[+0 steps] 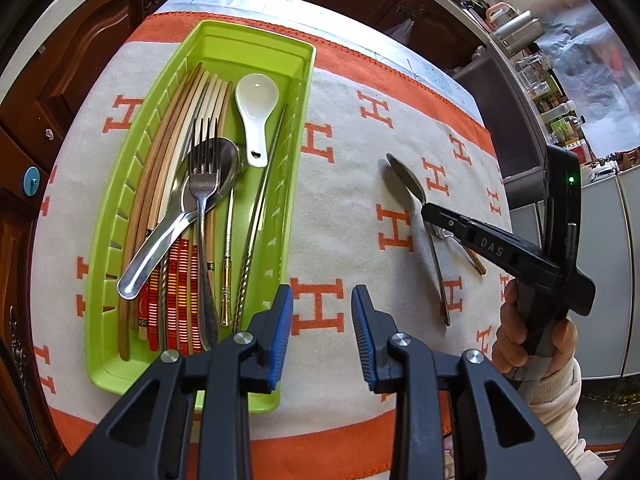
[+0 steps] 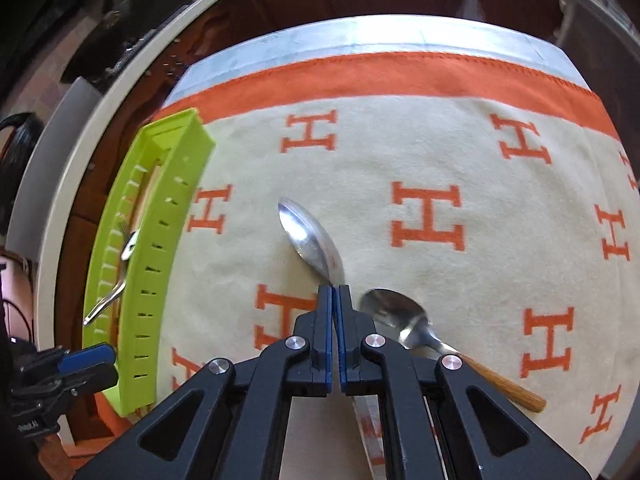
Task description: Organize utensils
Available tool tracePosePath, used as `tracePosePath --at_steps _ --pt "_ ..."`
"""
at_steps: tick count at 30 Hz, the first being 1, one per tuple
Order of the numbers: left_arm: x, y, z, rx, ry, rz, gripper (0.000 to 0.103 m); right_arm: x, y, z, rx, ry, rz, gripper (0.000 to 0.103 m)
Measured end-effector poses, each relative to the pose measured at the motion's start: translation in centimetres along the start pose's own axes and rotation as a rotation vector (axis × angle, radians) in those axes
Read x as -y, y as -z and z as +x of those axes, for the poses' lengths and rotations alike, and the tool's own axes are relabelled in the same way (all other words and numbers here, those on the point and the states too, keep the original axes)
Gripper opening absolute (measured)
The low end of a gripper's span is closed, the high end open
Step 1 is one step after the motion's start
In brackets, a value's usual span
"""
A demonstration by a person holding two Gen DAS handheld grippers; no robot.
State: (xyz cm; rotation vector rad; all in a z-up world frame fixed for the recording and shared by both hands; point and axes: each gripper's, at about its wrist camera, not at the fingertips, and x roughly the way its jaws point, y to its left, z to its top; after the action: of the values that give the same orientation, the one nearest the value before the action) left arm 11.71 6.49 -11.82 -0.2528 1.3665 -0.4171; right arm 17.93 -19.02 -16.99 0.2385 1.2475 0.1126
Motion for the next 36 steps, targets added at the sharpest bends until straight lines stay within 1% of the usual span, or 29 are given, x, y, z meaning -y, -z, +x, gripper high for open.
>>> tracePosePath --at_steps 3,6,15,19,24,28,31,33,34,36 --pt "-0.5 0.1 -0.1 -0.002 0.000 -0.010 0.028 -0.7 0.3 0.2 -0.019 0.004 -0.022 0.002" --pt "-0.8 0.2 -0.2 -0.002 0.004 -0.016 0.028 -0.9 0.3 0.0 -0.011 0.028 -0.031 0.002" --pt "-0.9 0.3 0.2 -0.007 0.009 -0.027 0.030 1.4 -0.1 -0.3 -0.013 0.049 0.019 0.002" --pt "-0.8 0.3 0.3 -0.007 0.006 -0.026 0.030 2.2 0.0 0.5 -0.050 -0.002 0.051 0.002" --pt "-0.7 0.3 0.3 -0.007 0.007 -0.029 0.030 1.3 0.2 0.3 -0.039 -0.015 0.029 0.001" --pt "-0.8 0.3 0.3 -0.007 0.009 -0.028 0.030 -0.3 0.7 -0.1 -0.022 0.029 -0.031 0.001" --pt "-0.7 0.3 0.3 -0.007 0.008 -0.027 0.030 -0.5 1.1 -0.5 -0.034 0.005 -0.041 0.001" --pt "-0.7 0.3 0.2 -0.008 0.010 -0.029 0.030 0.4 1.2 -0.5 -0.062 -0.052 0.003 0.001" --pt "-0.7 0.3 0.2 -0.007 0.010 -0.029 0.030 1.0 1.2 -0.5 -0.077 -0.086 0.025 0.002" --pt "-0.6 0.3 0.2 -0.006 0.010 -0.027 0.030 2.2 1.3 -0.6 -0.094 -0.115 0.058 0.009"
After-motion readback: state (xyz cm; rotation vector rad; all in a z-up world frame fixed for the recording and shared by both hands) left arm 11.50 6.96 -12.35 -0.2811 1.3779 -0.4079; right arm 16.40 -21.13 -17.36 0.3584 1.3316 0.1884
